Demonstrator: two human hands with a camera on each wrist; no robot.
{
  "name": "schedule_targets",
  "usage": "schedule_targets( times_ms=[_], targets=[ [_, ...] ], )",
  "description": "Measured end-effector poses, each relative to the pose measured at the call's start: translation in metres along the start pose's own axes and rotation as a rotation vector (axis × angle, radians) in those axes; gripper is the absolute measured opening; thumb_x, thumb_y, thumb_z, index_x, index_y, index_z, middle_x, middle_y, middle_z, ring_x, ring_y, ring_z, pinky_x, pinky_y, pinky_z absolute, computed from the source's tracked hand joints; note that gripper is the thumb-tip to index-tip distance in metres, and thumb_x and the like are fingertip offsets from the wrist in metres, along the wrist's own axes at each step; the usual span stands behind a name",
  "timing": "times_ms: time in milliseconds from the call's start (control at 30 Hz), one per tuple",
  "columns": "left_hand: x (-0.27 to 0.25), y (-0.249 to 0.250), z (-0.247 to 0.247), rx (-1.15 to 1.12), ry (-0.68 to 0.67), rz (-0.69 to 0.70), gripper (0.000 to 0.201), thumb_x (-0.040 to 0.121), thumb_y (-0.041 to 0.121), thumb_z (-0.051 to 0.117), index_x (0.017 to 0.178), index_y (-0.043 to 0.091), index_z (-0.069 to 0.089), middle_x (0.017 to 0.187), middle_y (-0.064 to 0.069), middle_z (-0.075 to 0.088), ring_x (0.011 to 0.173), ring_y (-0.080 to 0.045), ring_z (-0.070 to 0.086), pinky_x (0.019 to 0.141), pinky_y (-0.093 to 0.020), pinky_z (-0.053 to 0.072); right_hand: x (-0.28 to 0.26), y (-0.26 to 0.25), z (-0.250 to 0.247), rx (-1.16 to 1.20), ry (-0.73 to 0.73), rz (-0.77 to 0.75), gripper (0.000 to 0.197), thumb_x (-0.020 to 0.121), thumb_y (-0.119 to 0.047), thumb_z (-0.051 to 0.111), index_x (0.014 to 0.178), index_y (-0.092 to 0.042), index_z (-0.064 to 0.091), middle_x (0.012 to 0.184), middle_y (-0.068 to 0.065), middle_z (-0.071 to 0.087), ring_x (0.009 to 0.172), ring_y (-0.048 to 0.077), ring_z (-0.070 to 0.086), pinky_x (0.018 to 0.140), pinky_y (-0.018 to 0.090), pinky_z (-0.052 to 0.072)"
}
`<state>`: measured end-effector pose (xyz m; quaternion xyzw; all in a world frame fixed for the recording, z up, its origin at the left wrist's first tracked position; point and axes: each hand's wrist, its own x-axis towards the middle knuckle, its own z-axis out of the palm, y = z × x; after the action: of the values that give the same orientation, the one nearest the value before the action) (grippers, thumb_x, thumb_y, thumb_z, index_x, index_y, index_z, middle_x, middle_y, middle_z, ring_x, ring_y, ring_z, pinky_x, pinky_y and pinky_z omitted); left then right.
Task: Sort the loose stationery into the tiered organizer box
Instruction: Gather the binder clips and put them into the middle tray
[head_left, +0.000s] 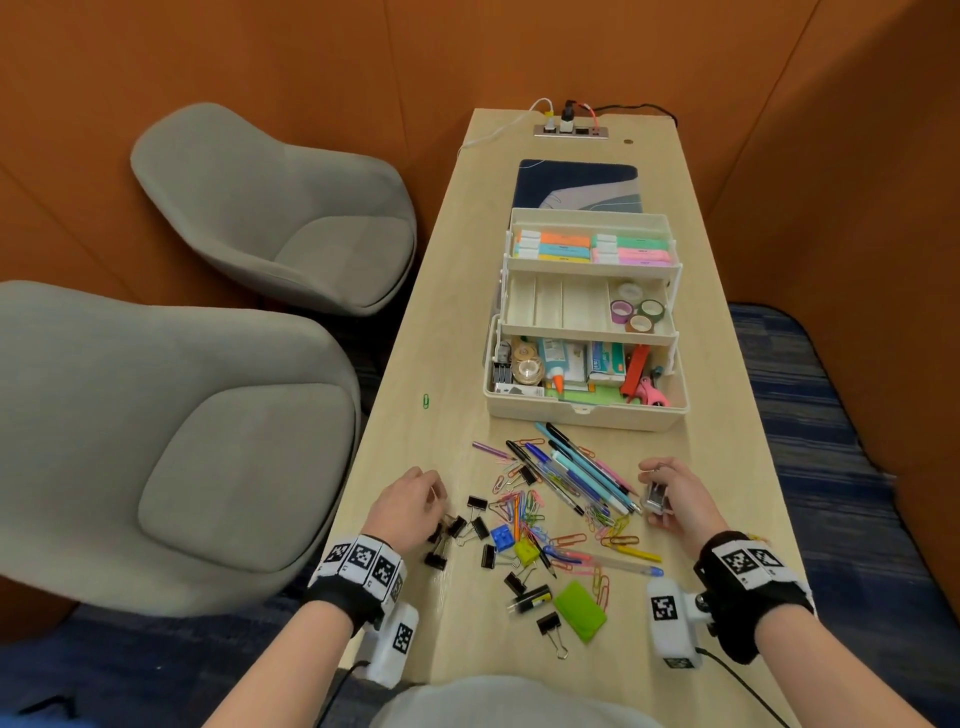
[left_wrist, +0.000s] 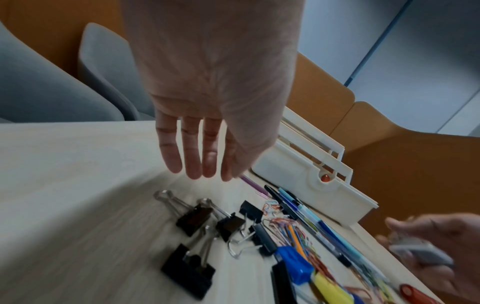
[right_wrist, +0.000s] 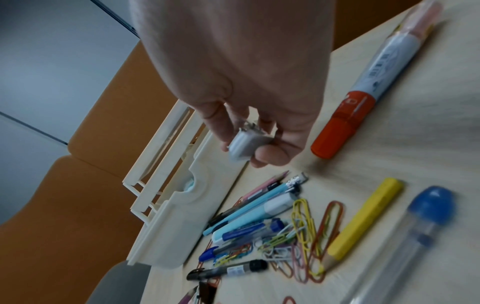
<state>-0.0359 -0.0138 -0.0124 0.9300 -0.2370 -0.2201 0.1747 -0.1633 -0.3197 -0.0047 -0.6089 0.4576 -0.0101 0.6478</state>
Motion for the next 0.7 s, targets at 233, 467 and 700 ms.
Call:
schedule_targets(
  times_ms=[233, 467, 700],
  targets=[
    [-0.002, 0.021, 0.021, 0.144, -0.115, 0.136, 0.030, 0.086, 0.023, 0.062, 0.113, 0.020, 0.049, 0.109, 0.000, 0.048, 0.088, -0.015, 0.050, 0.073, -0.024, 0.042, -0.018, 0.002, 0.009, 0.034, -0.053, -0.026, 0.018, 0.093, -0.029, 0.053, 0.087, -0.012, 0.052, 0.079, 0.007, 0.052, 0.057, 0.017, 0.046, 0.050, 0.029, 0.033],
    [0.010, 0.026, 0.029, 0.144, -0.081, 0.125, 0.025, 0.088, 0.016, 0.058, 0.112, 0.015, 0.049, 0.109, -0.005, 0.052, 0.096, -0.022, 0.053, 0.079, -0.031, 0.045, -0.016, 0.005, 0.008, -0.099, -0.048, -0.032, 0.019, 0.095, -0.029, 0.049, 0.086, -0.012, 0.055, 0.085, 0.009, 0.051, 0.066, 0.018, 0.049, 0.055, 0.028, 0.037],
    [0.017, 0.020, 0.027, 0.072, -0.079, 0.150, 0.021, 0.086, 0.015, 0.057, 0.105, 0.020, 0.050, 0.103, -0.002, 0.057, 0.099, -0.020, 0.051, 0.081, -0.032, 0.045, 0.019, -0.008, 0.004, -0.922, 0.077, -0.230, 0.039, 0.082, -0.040, 0.066, 0.111, -0.016, 0.053, 0.116, 0.007, 0.041, 0.104, 0.027, 0.053, 0.096, 0.038, 0.044]
  ],
)
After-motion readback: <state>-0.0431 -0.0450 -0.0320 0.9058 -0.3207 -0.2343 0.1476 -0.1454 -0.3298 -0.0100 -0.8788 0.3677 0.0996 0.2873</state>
